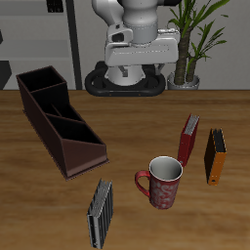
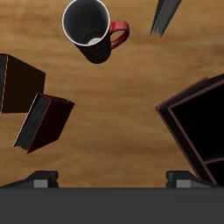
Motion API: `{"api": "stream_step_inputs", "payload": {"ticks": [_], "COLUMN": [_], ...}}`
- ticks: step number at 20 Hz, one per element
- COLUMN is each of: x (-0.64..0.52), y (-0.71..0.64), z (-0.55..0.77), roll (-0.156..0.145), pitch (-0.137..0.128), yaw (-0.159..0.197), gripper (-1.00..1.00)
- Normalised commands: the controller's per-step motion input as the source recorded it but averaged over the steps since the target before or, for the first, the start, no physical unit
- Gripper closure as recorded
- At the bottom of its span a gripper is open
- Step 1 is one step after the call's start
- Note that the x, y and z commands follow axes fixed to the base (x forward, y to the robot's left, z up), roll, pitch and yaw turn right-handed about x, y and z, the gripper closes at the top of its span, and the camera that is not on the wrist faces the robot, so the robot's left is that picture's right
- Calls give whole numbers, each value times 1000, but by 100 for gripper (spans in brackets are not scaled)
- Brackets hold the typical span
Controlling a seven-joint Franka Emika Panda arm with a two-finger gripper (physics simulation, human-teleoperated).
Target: Place the red mug into the right desk caddy's left compartment
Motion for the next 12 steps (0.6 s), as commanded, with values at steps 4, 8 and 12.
{"api": "stream_step_inputs", "payload": {"ticks": [4,8,12], "x": [145,267,237], "y": [113,168,93], "z": [6,73,72], "roll": [-36,-26,4], "pitch": [-39,-37,-9], "yaw": [0,16,16], "gripper": [-100,-100,-100]}}
